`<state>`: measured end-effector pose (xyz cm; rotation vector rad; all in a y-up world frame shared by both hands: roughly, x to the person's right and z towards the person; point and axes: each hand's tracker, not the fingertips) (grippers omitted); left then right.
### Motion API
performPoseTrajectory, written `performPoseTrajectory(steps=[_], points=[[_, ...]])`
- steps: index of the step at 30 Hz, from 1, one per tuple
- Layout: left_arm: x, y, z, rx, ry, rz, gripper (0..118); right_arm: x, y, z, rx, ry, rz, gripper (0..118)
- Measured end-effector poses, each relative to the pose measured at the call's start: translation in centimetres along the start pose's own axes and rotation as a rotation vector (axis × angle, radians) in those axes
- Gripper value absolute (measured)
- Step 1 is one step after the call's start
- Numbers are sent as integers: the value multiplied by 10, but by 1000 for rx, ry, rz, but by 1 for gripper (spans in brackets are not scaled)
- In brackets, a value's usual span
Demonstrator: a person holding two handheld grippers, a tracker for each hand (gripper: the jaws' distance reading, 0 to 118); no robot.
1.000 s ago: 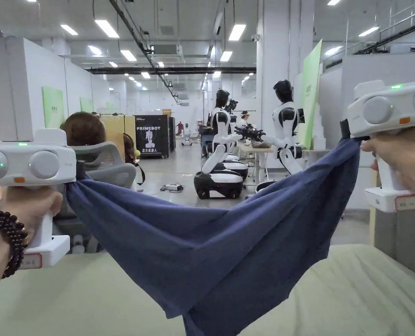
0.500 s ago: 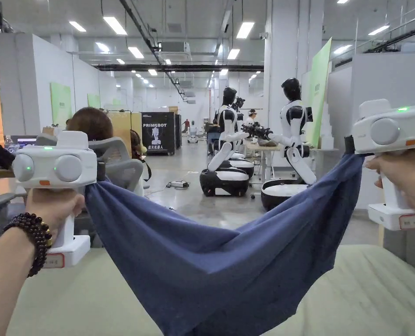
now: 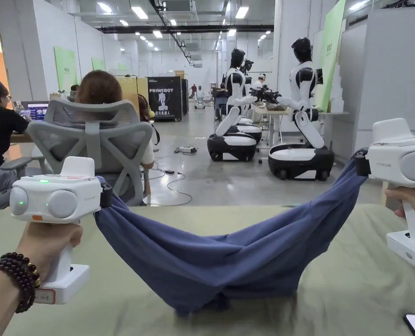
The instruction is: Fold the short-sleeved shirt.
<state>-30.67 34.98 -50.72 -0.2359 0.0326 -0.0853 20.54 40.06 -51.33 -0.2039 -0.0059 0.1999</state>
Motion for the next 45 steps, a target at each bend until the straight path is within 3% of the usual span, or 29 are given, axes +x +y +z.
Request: performPoseTrajectory(steps=[9, 13, 21, 24, 30, 31, 32, 33, 34, 36, 37, 41, 42, 43, 44, 45], points=[[9, -130, 118, -142, -43, -7, 3, -8, -131, 126, -131, 78, 12, 2], [18, -189, 146, -274, -24, 51, 3, -22, -199, 152, -242, 64, 10, 2], [38, -249, 144, -386, 1, 74, 3, -52, -298, 134, -489, 145, 32, 3], [48, -263, 133, -437, 35, 25, 3, -64, -318, 127, -528, 110, 44, 3], [54, -280, 129, -489, 37, 88, 7, -71, -332, 119, -565, 106, 3, 7], [54, -281, 130, -492, 41, 89, 22, -71, -331, 125, -561, 103, 2, 24], [54, -282, 131, -488, 41, 92, 48, -70, -330, 127, -558, 105, -5, 55], [52, -281, 132, -481, 36, 96, 80, -69, -328, 128, -559, 102, -11, 91], [52, -281, 136, -478, 32, 99, 118, -69, -327, 128, -560, 103, -9, 118], [50, -276, 143, -447, 6, 121, 108, -71, -322, 143, -481, 103, 17, 109], [48, -269, 146, -407, 22, 109, 109, -72, -316, 145, -462, 107, 30, 108], [43, -248, 163, -401, 23, 115, 103, -71, -301, 161, -451, 113, -8, 105], [43, -246, 168, -370, 18, 117, 88, -72, -297, 166, -425, 118, -17, 98], [42, -242, 173, -348, 21, 123, 55, -68, -294, 173, -396, 120, -29, 80], [40, -240, 175, -338, 25, 129, 22, -68, -291, 177, -382, 118, -33, 59], [39, -239, 177, -337, 28, 134, 0, -71, -288, 178, -383, 119, -28, 32]])
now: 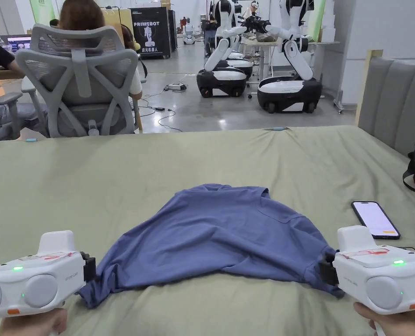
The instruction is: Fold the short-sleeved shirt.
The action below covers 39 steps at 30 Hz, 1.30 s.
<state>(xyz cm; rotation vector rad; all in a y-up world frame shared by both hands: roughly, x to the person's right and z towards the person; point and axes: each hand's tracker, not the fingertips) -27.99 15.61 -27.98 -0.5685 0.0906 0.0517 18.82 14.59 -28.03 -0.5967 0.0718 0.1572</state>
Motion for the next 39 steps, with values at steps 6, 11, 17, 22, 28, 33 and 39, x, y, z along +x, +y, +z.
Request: performPoseTrajectory(steps=[6, 11, 17, 22, 28, 33, 39], points=[[-1, -8, -12, -31, 22, -34, 0, -5, 11, 6, 25, 38, 15, 0], [-6, -23, -37, -126, 10, -23, 118, -11, 11, 1, 11, 68, 29, 0], [-11, -38, -52, -151, 103, -77, 103, -16, 6, -3, -14, 87, 45, 0], [-24, -37, -50, -147, 24, 28, 20, -18, 4, -7, -31, 91, 52, 0], [-25, -34, -53, -128, -1, 59, 6, -23, 5, -13, -48, 100, 59, 0], [-30, -21, -48, -94, -20, 67, 6, -28, 21, -35, -67, 122, 88, 0], [-40, -4, -65, -69, -32, 70, 6, -56, 93, -125, -69, 224, 176, 1]])
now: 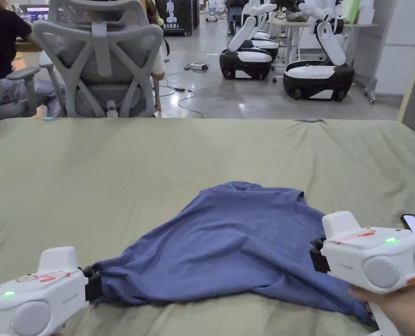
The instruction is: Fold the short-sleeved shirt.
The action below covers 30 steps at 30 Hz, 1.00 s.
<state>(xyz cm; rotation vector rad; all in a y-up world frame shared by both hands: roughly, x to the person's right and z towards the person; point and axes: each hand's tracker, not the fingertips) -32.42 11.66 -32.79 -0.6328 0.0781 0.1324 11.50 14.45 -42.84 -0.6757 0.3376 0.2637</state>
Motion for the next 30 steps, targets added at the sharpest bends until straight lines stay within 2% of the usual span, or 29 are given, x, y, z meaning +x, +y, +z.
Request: performPoseTrajectory(steps=[1, 2, 4, 5, 6, 9, 13, 18, 21, 24, 26, 28, 29, 30], points=[[-2, 4, -7, -8, -2, 2, 6, 1, 17, -20, 9, 21, 1, 11], [-5, 9, -14, -15, -2, 2, 6, 3, 33, -37, 18, 50, -2, 33], [-8, 19, -26, -19, 0, 6, 6, 6, 69, -75, 22, 100, -3, 102], [-9, 23, -31, -20, -4, 6, 6, 8, 87, -96, 6, 143, 4, 115], [-11, 29, -37, -25, -15, 15, 6, 11, 103, -114, 0, 159, 4, 115], [-16, 41, -55, -58, -46, 80, 6, 26, 151, -167, -17, 139, -3, 106], [-18, 47, -74, -89, -47, 76, 6, 45, 194, -221, -44, 75, 9, 105], [-21, 41, -84, -115, -52, 136, 6, 61, 210, -272, -145, 39, 87, 105], [-20, 40, -84, -135, -52, 115, 6, 64, 202, -295, -219, 85, 97, 102], [-20, 40, -80, -122, -39, 105, 6, 55, 190, -316, -305, 134, 157, 100], [-20, 41, -80, -120, -38, 108, 6, 44, 181, -327, -326, 138, 189, 90], [-19, 41, -80, -119, -34, 108, 6, 37, 181, -325, -307, 123, 165, 84], [-17, 41, -79, -119, -29, 101, 6, 38, 182, -320, -314, 134, 168, 74], [-16, 40, -79, -119, -25, 89, 6, 38, 184, -316, -305, 183, 180, 58]])
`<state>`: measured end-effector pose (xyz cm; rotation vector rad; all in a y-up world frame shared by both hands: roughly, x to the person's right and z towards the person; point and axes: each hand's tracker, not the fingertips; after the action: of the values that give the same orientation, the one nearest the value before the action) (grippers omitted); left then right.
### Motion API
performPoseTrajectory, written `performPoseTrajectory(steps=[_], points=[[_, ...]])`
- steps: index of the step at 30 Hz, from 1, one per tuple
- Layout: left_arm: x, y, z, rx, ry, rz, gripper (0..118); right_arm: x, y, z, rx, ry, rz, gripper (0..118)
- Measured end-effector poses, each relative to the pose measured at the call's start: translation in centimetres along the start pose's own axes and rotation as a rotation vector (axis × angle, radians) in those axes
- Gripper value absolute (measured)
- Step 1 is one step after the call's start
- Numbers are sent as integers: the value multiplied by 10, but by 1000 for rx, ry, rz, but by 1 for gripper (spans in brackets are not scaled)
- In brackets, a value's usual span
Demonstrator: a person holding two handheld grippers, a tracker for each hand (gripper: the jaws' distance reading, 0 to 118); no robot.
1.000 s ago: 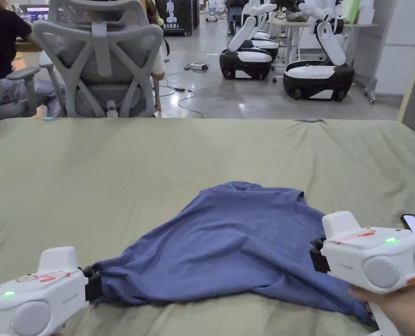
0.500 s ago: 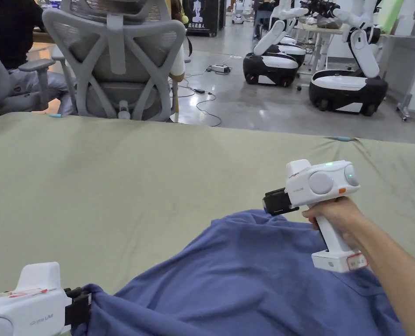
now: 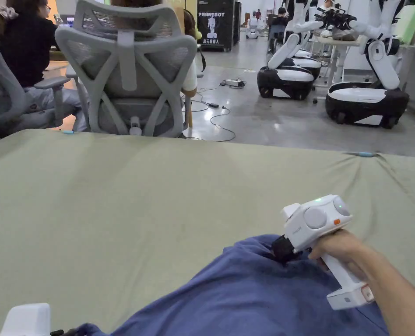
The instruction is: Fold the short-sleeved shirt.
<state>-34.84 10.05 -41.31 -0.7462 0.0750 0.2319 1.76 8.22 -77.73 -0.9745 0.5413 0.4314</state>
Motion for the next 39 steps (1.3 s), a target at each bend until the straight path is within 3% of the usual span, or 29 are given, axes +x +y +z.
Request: performPoseTrajectory(steps=[1, 2, 8, 17, 19, 22, 29, 31, 33, 39], points=[[2, 0, 0, 3, 6, -13, 6, -2, 1, 4, 24, 8, 43, 23], [4, 0, 1, 6, 15, -25, 6, -6, 0, 7, 45, -37, 80, 3], [22, 29, 4, 48, 41, -84, 6, -1, -6, 52, 132, -131, -17, 3], [92, 177, 78, 340, 77, -204, 6, 68, 1, 270, 431, -478, -90, 3], [112, 216, 94, 384, 57, -223, 6, 87, -6, 322, 521, -545, -161, 3], [139, 272, 115, 465, 65, -246, 6, 115, -12, 392, 604, -590, -236, 3], [192, 376, 160, 592, 40, -279, 5, 126, -1, 511, 737, -732, -222, 3], [205, 396, 169, 626, 73, -318, 5, 125, 7, 531, 765, -758, -218, 3], [218, 415, 175, 638, 85, -347, 5, 127, 18, 545, 795, -784, -272, 3], [228, 446, 180, 683, 130, -318, 5, 134, 40, 561, 857, -771, -309, 3]])
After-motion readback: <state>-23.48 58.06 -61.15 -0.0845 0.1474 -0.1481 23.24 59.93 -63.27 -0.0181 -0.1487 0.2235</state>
